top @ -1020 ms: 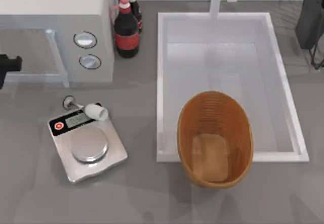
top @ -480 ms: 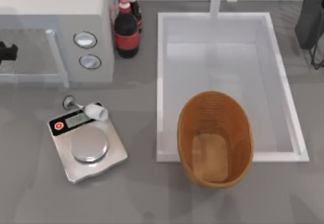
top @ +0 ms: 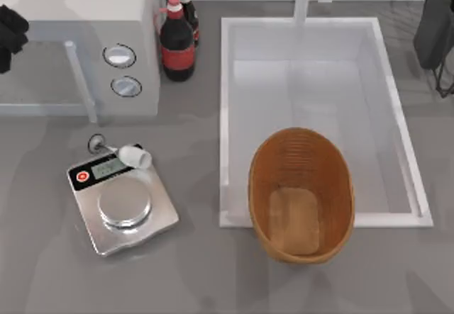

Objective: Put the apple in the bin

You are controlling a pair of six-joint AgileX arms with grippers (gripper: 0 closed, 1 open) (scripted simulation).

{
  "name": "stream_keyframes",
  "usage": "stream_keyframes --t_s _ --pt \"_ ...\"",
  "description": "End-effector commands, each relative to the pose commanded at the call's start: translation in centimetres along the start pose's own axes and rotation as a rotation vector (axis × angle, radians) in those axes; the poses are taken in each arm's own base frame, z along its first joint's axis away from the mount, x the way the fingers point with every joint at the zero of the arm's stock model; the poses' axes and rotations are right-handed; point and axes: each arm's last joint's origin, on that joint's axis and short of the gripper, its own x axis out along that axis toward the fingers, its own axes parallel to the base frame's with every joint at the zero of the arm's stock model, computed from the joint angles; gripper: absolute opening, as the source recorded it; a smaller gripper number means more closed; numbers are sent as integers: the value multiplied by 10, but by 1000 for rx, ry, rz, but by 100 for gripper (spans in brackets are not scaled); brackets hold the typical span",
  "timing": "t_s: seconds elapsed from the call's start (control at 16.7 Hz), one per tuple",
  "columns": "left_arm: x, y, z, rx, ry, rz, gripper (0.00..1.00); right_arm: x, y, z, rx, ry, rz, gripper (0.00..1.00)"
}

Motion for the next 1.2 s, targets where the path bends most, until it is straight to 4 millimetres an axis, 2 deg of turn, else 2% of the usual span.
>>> stream_keyframes --t_s 0.18,0.3,0.6,0.78,0.96,1.08,1.2 --pt "-7 -26 41 441 4 -22 0 0 0 0 0 0 0 100" --pt "-6 -53 71 758 7 -46 0 0 0 0 0 0 0 100" --pt "3 -148 134 1518 -13 -91 0 0 0 0 0 0 0 100" --pt "9 -209 154 1889 -37 -94 0 0 0 0 0 0 0 100" --pt "18 -262 164 2171 -51 -101 0 0 0 0 0 0 0 100" --pt "25 -287 167 2304 -52 -110 0 0 0 0 0 0 0 100" --pt "31 -303 169 2385 -49 -119 0 0 0 0 0 0 0 100"
